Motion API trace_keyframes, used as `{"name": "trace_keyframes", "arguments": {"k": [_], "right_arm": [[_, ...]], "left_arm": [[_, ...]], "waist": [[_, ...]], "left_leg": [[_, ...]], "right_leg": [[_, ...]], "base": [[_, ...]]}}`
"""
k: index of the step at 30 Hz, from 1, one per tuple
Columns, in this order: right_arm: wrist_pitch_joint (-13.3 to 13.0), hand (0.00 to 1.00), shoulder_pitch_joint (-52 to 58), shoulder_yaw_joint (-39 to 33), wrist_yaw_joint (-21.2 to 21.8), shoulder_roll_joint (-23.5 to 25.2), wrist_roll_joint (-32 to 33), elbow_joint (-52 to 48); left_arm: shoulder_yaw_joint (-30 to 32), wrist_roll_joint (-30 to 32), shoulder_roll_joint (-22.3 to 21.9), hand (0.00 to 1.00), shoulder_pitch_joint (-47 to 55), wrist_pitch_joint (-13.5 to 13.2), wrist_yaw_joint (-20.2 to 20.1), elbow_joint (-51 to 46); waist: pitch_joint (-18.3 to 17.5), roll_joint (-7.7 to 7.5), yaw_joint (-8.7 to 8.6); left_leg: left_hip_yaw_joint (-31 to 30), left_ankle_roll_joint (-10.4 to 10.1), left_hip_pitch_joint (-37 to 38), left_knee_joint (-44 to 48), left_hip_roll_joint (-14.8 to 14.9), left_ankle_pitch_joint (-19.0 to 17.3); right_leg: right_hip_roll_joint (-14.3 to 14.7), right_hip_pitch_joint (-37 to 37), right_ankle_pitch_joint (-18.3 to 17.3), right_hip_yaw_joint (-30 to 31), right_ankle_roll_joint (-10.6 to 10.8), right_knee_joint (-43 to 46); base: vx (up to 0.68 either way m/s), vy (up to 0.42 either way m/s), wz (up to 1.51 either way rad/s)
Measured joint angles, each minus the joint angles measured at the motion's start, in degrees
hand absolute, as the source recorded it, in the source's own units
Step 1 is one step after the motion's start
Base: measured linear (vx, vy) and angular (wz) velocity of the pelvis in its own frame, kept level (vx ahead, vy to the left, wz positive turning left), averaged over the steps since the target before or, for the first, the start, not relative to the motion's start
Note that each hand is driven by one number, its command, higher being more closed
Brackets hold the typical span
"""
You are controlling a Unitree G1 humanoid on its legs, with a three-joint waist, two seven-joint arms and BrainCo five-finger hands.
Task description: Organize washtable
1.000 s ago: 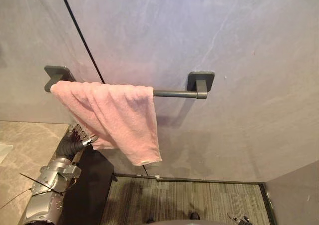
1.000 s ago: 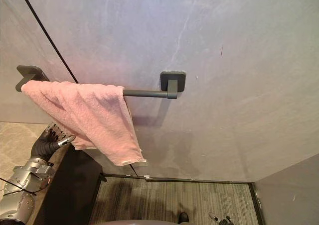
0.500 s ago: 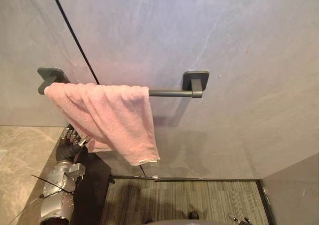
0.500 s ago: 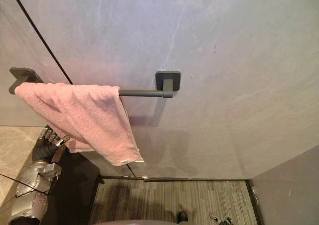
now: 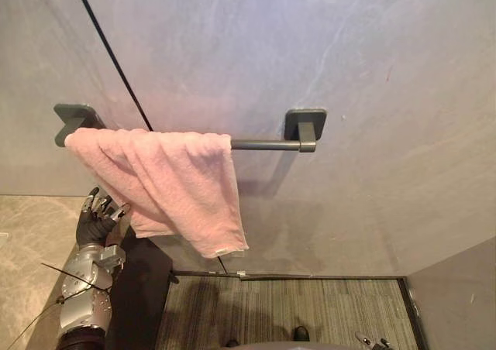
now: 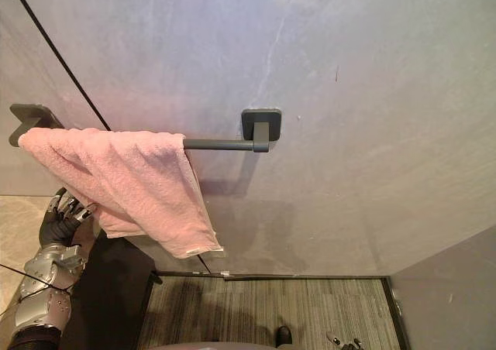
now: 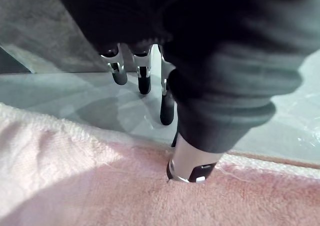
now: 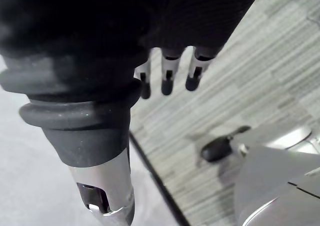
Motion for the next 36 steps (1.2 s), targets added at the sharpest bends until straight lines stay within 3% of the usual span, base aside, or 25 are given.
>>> {"name": "trace_keyframes", "arguments": {"k": [1, 4, 8, 10, 21, 25, 28, 33, 36], "right_arm": [[0.00, 0.00, -0.03, 0.00, 0.02, 0.00, 0.00, -0.02], [0.02, 0.00, 0.22, 0.00, 0.08, 0.01, -0.02, -0.01], [0.02, 0.00, 0.05, 0.13, 0.15, 0.02, -0.04, -0.38], [0.01, 0.00, -0.12, 0.28, 0.16, 0.01, -0.04, -1.09], [0.42, 0.00, 0.09, 1.04, 0.16, 0.00, -0.02, -1.53], [0.75, 0.00, 0.35, 5.87, 0.09, -0.17, 0.05, -11.89], [0.19, 0.00, -0.11, 10.41, 0.14, -1.80, 1.21, -28.08], [-1.70, 0.00, -3.56, 17.29, 2.95, -9.08, 4.95, -49.33], [0.47, 0.00, -2.89, 21.93, 5.07, -14.87, 7.08, -54.22]], "left_arm": [[-0.06, 0.00, 0.14, 1.00, 0.00, 0.02, -0.07, 0.51], [-0.95, 0.01, 1.28, 1.00, 0.00, 0.83, -0.41, 1.46], [-4.73, 0.67, 3.92, 1.00, -0.83, 0.83, -3.84, 1.47], [-5.68, 0.89, 3.98, 1.00, -1.41, 0.85, -4.88, 1.47], [-7.47, 1.19, 4.71, 1.00, -1.15, 0.88, -5.91, 1.53], [-7.38, 1.78, 5.93, 1.00, -1.06, 1.32, -6.11, 1.46], [-6.10, 1.87, 6.31, 1.00, -1.09, 1.48, -5.55, 0.29], [-3.80, 1.86, 7.06, 1.00, -1.59, 1.25, -3.59, -2.80], [-2.91, 1.85, 8.06, 1.00, -1.52, 1.03, -3.55, -3.41]], "waist": [[0.02, 0.03, 0.05], [0.10, 0.08, 0.25], [0.10, 0.02, 0.23], [0.14, 0.08, -0.44], [0.19, 0.06, -0.40], [0.32, 0.07, -0.07], [0.39, -0.08, 0.19], [0.50, -1.06, 1.18], [1.23, -2.08, 1.25]], "left_leg": [[0.23, -0.03, -0.04, 0.00, 0.02, -0.03], [0.66, -0.04, -0.15, 0.02, 0.05, -0.05], [0.94, 0.01, -0.01, 0.07, 0.03, -0.16], [1.46, 0.05, 0.20, 0.26, 0.03, -0.48], [1.65, 0.06, 0.18, 1.11, 0.06, -0.99], [2.45, 0.06, 0.16, 1.23, 0.05, -0.99], [2.91, 0.06, 0.17, 1.48, -0.02, -0.99], [3.43, 0.03, -0.43, 1.94, 0.06, -1.00], [3.65, 0.05, -0.86, 2.35, 0.11, -0.97]], "right_leg": [[0.03, -0.20, 0.02, 0.28, 0.02, 0.01], [0.09, -0.42, 0.09, 0.69, 0.04, 0.00], [0.07, -0.39, 0.11, 0.94, 0.07, 0.01], [0.08, -0.37, 0.15, 1.11, 0.13, 0.00], [0.06, -0.15, 0.28, 1.22, 0.19, -0.03], [0.08, -0.43, 0.85, 2.14, 0.16, -0.16], [0.03, -0.53, 1.27, 2.60, 0.24, -0.26], [0.10, -1.48, 1.61, 3.86, 0.26, -0.33], [0.10, -1.60, 2.15, 4.09, 0.27, -0.34]], "base": [[-0.03, -0.014, -0.15], [-0.02, -0.008, -0.06], [-0.01, -0.003, -0.03], [-0.02, -0.006, -0.11], [-0.01, -0.005, -0.01], [-0.05, -0.010, -0.12], [-0.06, -0.008, -0.09], [-0.06, -0.011, -0.06], [-0.03, -0.010, -0.04]]}}
